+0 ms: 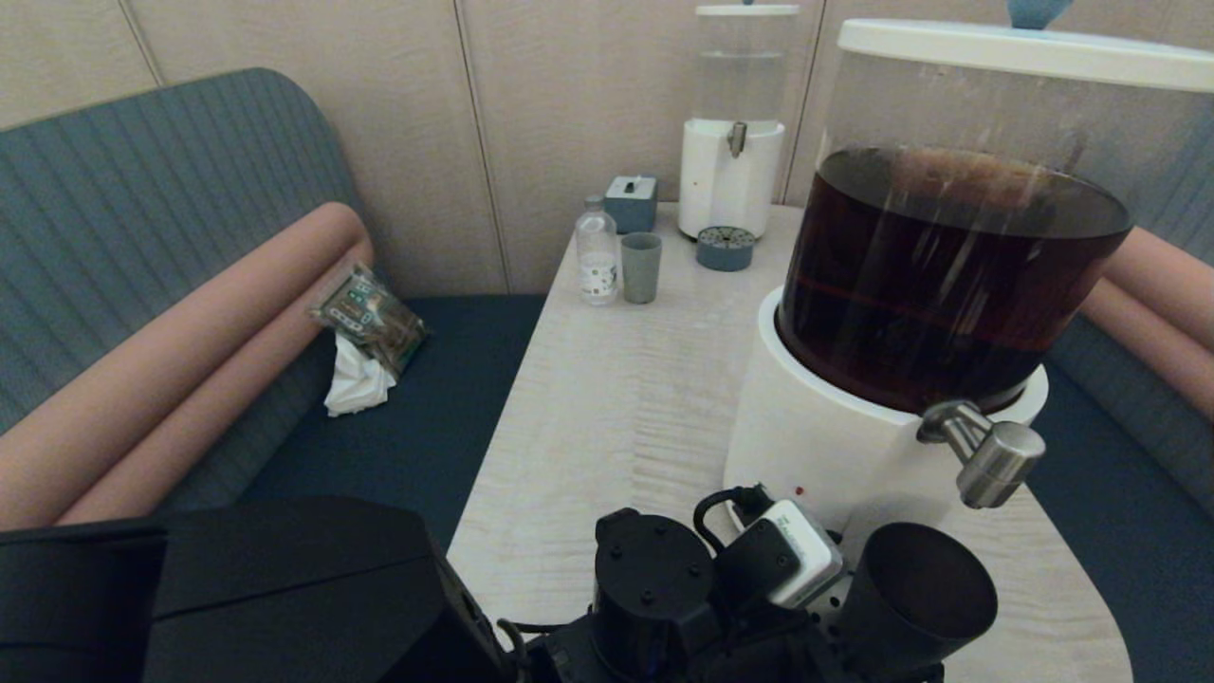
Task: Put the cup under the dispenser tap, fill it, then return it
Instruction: Place the cup next to the water dispenser
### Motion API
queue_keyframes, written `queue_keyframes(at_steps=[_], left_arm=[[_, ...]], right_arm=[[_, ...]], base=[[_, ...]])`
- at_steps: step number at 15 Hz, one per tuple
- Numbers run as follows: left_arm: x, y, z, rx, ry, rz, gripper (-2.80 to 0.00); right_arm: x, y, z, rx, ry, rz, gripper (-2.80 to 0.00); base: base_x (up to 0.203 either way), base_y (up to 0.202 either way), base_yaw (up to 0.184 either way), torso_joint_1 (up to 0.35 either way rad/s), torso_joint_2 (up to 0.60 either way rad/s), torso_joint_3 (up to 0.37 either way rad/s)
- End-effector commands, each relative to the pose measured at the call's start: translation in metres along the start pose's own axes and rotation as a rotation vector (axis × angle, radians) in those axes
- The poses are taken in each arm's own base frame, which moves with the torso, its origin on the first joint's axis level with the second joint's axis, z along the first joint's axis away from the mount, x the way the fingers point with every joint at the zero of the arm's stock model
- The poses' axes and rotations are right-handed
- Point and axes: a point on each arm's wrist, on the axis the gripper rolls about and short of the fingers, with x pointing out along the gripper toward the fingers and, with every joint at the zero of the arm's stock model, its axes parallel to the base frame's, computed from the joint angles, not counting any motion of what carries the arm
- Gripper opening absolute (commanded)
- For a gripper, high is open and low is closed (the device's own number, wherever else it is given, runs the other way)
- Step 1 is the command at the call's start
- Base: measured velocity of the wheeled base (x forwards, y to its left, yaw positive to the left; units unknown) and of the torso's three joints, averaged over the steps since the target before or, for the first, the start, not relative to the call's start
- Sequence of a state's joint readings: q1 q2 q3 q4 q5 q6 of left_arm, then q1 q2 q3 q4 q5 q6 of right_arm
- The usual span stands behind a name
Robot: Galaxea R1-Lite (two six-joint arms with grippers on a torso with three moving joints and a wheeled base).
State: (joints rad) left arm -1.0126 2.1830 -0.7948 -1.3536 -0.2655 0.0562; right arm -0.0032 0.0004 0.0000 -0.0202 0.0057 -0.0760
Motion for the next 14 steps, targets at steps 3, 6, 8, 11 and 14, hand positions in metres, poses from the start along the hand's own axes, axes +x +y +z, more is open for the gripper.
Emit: queue_keyframes(at_steps=[3,6,8,11,14], left_arm=[[0.01,0.002,-0.005,0.001,-0.001,-0.001,0.0],[0.012,0.003,-0.005,0.001,-0.002,-0.001,0.0],[0.013,0.003,-0.005,0.002,-0.004,-0.001,0.0],[0.019,0.005,-0.007,0.002,-0.008,-0.004,0.0],[0.02,0.004,-0.008,-0.005,-0.005,-0.031,0.0]], right_arm=[[0.001,0.0,-0.003,-0.001,0.011,0.001,-2.8],[0.001,0.0,-0.002,-0.001,0.009,0.001,-2.8],[0.001,0.0,-0.003,-0.001,0.011,0.001,-2.8],[0.001,0.0,-0.002,-0.001,0.009,0.001,-2.8],[0.001,0.0,-0.002,-0.001,0.009,0.001,-2.8]], base=[[0.0,0.0,0.0,0.0,0.0,0.0],[0.0,0.0,0.0,0.0,0.0,0.0],[0.0,0.0,0.0,0.0,0.0,0.0],[0.0,0.0,0.0,0.0,0.0,0.0],[0.0,0.0,0.0,0.0,0.0,0.0]])
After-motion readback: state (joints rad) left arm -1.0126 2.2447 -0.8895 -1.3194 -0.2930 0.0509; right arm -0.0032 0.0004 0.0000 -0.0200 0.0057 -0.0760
